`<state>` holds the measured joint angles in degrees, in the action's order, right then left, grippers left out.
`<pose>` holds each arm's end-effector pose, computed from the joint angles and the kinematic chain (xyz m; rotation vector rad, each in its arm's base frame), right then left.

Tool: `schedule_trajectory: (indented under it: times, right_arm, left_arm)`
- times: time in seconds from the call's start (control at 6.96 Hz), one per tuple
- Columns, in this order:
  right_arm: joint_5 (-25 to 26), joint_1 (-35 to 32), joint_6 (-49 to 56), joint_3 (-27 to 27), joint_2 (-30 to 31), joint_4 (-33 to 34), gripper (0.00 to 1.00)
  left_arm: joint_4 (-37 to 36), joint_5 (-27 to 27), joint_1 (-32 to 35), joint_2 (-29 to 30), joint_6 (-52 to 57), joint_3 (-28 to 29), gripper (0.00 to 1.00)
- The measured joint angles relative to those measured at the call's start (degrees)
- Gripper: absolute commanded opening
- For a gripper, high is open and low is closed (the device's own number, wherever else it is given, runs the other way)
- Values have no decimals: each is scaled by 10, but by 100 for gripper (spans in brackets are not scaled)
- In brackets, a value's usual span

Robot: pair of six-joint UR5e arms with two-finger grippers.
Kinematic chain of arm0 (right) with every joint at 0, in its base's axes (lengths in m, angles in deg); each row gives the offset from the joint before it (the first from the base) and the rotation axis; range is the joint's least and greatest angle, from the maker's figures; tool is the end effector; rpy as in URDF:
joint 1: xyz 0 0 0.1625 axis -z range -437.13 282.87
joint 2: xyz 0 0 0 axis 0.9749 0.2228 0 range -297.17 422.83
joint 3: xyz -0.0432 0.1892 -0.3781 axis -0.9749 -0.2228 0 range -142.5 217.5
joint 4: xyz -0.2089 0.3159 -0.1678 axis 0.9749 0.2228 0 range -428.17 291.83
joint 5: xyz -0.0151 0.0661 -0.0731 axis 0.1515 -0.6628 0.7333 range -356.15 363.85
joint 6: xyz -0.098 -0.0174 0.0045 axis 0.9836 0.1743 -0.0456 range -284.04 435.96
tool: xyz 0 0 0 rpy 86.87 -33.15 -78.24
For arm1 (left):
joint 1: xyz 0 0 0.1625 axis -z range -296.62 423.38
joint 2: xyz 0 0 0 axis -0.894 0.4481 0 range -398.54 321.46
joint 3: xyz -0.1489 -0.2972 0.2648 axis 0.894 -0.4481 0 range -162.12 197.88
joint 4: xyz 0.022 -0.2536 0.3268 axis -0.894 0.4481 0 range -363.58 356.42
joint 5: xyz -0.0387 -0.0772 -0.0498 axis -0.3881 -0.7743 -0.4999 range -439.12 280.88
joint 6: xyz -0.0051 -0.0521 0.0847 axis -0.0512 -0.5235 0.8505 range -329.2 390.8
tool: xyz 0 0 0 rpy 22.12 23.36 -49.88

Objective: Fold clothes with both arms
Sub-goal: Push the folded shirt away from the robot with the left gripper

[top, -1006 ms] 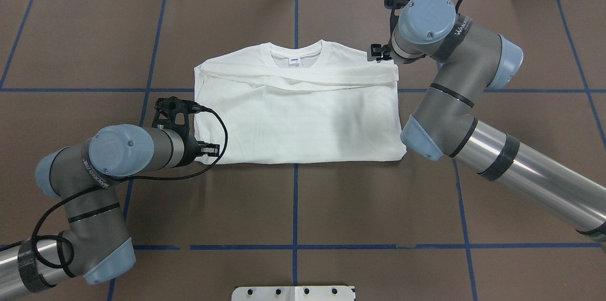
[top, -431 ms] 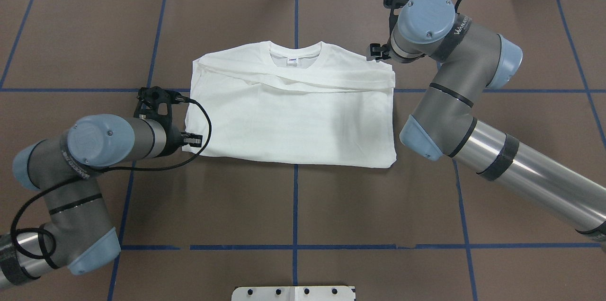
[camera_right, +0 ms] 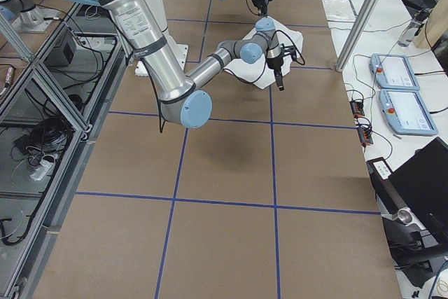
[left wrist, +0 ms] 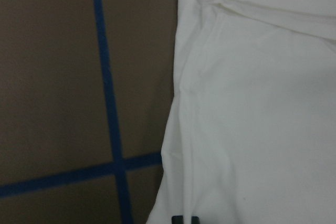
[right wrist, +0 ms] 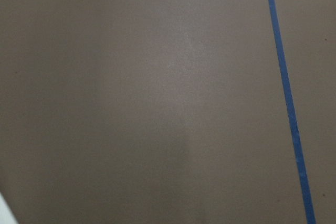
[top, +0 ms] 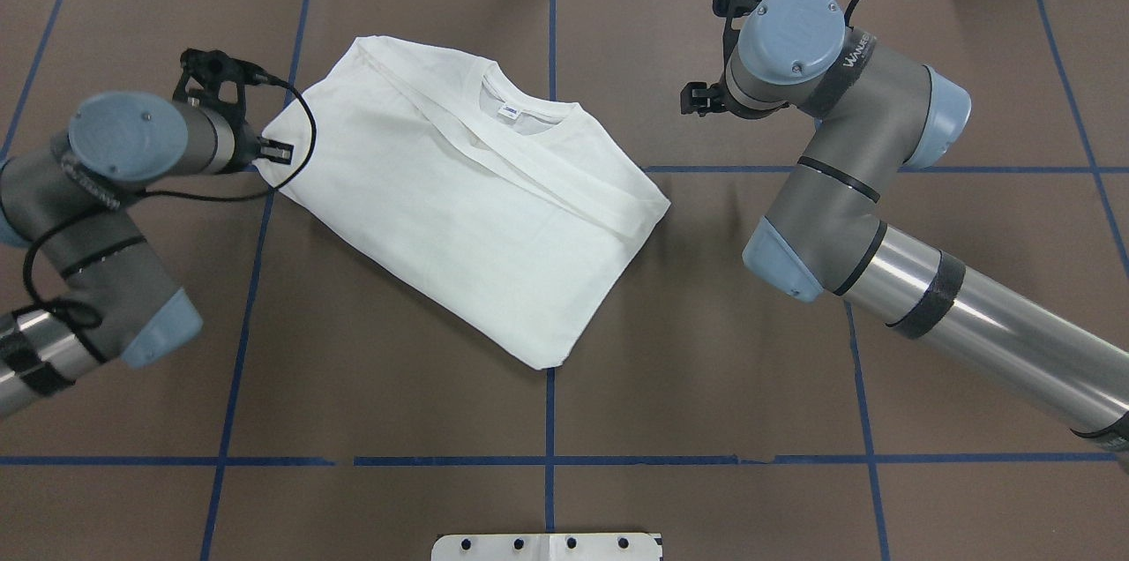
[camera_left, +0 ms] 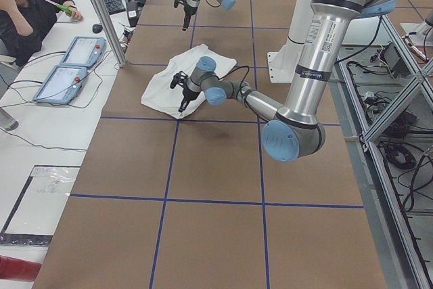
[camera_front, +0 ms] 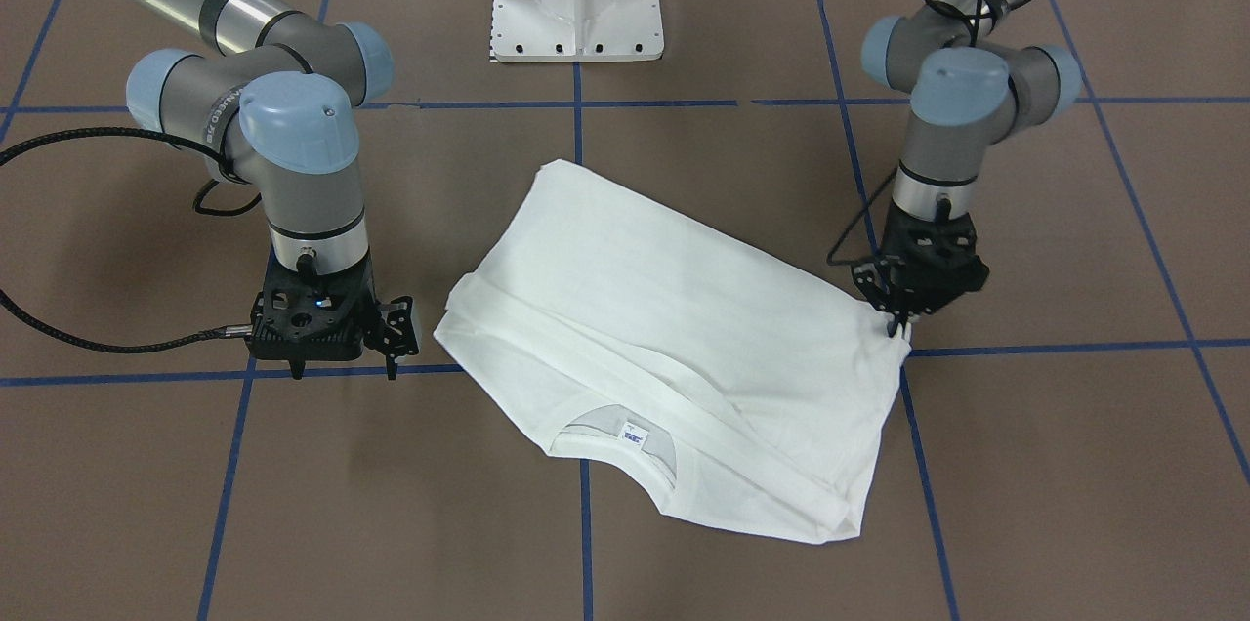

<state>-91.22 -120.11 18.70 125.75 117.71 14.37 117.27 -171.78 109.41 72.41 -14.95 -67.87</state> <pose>-0.4363 -0.5768 0.3043 0.3705 -0.6148 0.1395 0.3713 -0.5703 0.4402 0.5574 0.6165 -0.0102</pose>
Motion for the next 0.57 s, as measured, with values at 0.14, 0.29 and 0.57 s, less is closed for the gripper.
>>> schedule_trajectory:
  times: [0.14,0.29,0.57]
  right_arm:
    - [3,2,-2,1,-1,0,100]
    - [6,4,-3,2,-3,0,100]
    - [7,11,-4,10,-5,0,100]
  left_arm:
    - [45,0,44,58,36,104,0]
    - [100,3,69,120,62,205,0]
    - [160,9,83,213,79,325,100]
